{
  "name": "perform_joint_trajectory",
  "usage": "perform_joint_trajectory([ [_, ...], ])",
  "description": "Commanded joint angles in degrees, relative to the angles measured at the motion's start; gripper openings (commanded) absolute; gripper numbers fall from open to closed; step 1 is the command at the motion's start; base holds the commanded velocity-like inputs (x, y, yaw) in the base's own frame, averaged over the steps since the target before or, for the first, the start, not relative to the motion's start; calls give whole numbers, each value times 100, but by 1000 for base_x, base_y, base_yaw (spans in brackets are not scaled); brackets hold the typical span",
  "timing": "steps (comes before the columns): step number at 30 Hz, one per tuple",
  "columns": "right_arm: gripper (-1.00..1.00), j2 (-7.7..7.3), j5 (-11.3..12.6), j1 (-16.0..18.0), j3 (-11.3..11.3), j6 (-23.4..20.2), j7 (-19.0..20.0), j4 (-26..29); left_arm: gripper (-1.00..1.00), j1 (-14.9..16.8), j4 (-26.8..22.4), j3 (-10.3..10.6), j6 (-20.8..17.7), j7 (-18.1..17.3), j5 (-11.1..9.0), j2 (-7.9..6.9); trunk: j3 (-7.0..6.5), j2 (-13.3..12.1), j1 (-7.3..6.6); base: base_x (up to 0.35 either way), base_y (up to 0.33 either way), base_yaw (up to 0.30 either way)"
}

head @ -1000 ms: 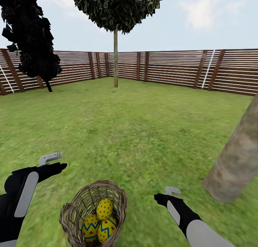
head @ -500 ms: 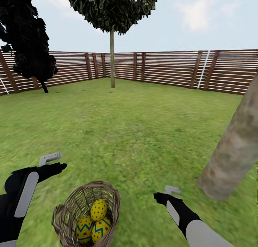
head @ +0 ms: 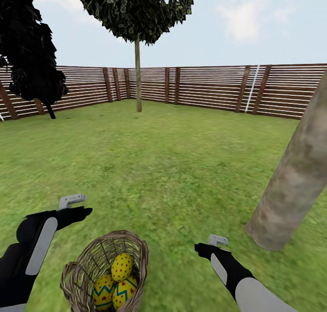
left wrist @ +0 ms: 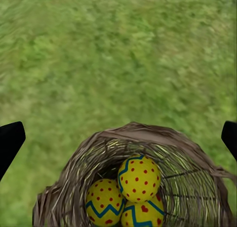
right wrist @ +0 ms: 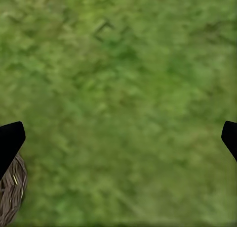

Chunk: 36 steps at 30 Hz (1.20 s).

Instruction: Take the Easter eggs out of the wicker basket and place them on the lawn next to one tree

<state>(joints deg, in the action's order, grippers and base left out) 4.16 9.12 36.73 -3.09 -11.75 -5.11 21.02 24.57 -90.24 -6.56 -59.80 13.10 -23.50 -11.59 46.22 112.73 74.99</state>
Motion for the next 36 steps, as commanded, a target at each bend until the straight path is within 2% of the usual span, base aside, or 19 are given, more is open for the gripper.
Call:
perform_joint_trajectory([
  [1,100,5,33,1,-25,-29,-16,11,100,4,1,12,-20,50,-59,-5,5,3,-1,0,0,-4],
  [19,100,14,20,0,-17,-29,-16,9,100,4,64,58,-20,43,-76,-53,5,3,-1,0,0,-1],
  [26,100,14,19,0,-16,-29,-16,10,100,11,476,499,-20,43,-71,-37,5,3,-1,0,0,0],
  [36,100,14,19,-1,-16,-29,-16,8,100,15,961,781,-20,43,-64,-7,5,3,-1,0,0,0],
])
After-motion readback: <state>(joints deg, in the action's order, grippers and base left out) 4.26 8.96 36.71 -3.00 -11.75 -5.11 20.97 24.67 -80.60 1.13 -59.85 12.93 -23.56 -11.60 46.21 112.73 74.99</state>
